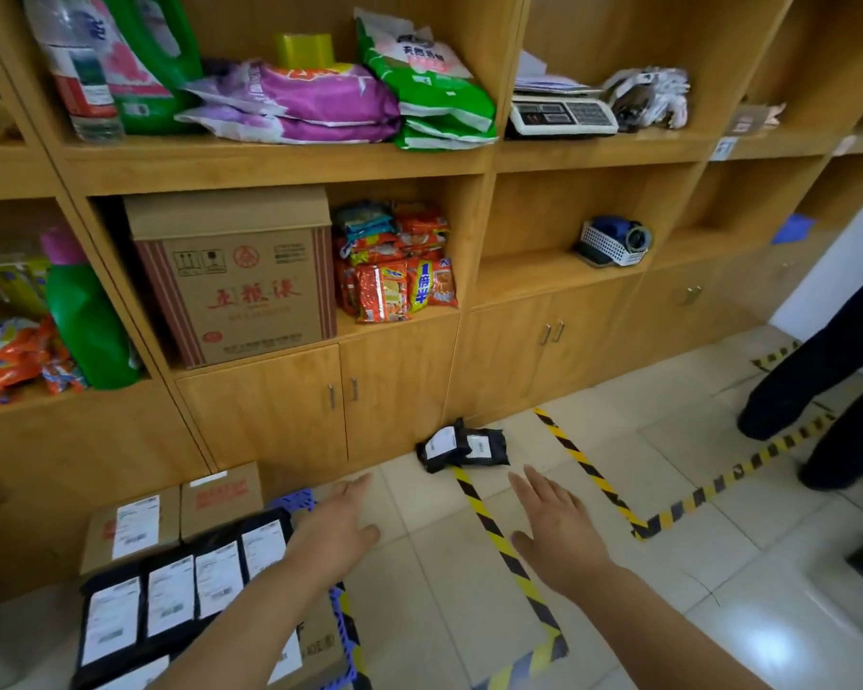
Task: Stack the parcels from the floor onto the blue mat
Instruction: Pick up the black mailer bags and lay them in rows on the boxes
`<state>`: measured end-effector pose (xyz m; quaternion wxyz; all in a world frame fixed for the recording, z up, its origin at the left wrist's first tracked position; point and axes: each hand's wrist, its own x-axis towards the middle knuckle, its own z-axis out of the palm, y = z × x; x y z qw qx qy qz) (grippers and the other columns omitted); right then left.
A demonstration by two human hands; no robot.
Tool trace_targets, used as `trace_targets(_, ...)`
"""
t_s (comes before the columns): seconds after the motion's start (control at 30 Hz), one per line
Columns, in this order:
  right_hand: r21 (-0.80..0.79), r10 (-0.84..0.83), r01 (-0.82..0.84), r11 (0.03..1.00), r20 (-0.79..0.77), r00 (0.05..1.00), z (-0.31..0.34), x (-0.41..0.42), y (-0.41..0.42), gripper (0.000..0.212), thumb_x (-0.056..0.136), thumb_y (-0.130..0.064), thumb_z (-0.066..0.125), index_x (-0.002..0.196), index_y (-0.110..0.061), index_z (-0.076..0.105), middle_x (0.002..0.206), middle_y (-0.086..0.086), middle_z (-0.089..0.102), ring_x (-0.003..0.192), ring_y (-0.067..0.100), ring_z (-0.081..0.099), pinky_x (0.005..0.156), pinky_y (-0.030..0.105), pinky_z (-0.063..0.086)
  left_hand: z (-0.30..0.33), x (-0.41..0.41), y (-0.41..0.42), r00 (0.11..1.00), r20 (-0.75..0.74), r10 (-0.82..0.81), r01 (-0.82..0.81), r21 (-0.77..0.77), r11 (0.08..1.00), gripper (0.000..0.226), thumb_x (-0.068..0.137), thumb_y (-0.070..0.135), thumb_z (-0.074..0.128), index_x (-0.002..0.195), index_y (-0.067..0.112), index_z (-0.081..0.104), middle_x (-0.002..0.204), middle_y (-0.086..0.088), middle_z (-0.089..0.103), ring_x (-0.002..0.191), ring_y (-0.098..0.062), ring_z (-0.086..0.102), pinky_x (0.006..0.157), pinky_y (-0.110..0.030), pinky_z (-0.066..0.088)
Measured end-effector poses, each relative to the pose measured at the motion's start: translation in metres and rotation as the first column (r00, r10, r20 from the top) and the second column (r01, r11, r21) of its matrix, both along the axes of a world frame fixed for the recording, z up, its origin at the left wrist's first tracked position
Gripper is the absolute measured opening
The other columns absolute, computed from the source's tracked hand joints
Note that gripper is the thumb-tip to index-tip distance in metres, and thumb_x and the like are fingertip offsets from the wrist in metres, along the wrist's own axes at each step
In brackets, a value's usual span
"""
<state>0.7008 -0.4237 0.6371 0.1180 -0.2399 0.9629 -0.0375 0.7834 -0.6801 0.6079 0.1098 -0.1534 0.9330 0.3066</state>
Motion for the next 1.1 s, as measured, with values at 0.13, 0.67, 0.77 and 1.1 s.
trace_targets(0.13, 0.012, -0.032, 0.031, 0.999, 0.031, 0.999, -0.009, -0.037, 0.016, 0.066, 0.097, -0.034, 0.042, 0.152, -0.027, 0.005, 0.16, -0.002, 0.001, 0.147, 0.016, 0.008, 0.119, 0.034, 0.01, -0.004, -0.048, 0.018, 1.0, -0.004, -0.029, 0.029, 0.005, 1.0, 0.068, 0.094, 0.032, 0.048, 0.151, 0.024, 0.012, 0.154, -0.001, 0.022, 0.133, -0.015, 0.037, 0.104, -0.032, 0.039)
trace_targets(0.67, 0.0, -0.167, 0.169, 0.986, 0.115, 0.979, -0.021, -0.281, 0.034, 0.065, 0.097, -0.034, 0.042, 0.152, -0.026, 0.007, 0.16, 0.0, 0.005, 0.147, 0.018, 0.007, 0.118, 0.035, 0.011, -0.026, -0.324, 0.042, 1.0, 0.019, 0.019, -0.023, 0.181, 0.983, 0.055, 0.092, 0.028, 0.054, 0.143, 0.02, 0.035, 0.139, -0.002, 0.041, 0.119, -0.016, 0.049, 0.095, -0.028, 0.043)
trace_targets(0.77, -0.001, -0.178, 0.18, 0.984, 0.122, 0.976, -0.024, -0.321, 0.041, 0.065, 0.097, -0.035, 0.042, 0.152, -0.025, 0.008, 0.16, 0.0, 0.007, 0.147, 0.018, 0.008, 0.118, 0.034, 0.011, -0.025, -0.364, 0.047, 0.999, 0.019, 0.037, -0.04, 0.182, 0.982, 0.051, 0.092, 0.026, 0.054, 0.14, 0.021, 0.039, 0.136, -0.002, 0.043, 0.115, -0.016, 0.051, 0.092, -0.029, 0.044)
trace_targets(1.1, 0.032, -0.012, 0.006, 0.999, 0.194, 0.981, -0.057, -0.48, 0.055, 0.064, 0.097, -0.034, 0.043, 0.152, -0.025, 0.012, 0.159, 0.0, 0.013, 0.146, 0.017, 0.012, 0.117, 0.034, 0.014, -0.054, -0.476, 0.072, 0.974, 0.06, 0.217, -0.225, 0.18, 0.958, 0.05, 0.093, 0.026, 0.052, 0.141, 0.02, 0.038, 0.14, -0.003, 0.041, 0.119, -0.017, 0.05, 0.095, -0.028, 0.043)
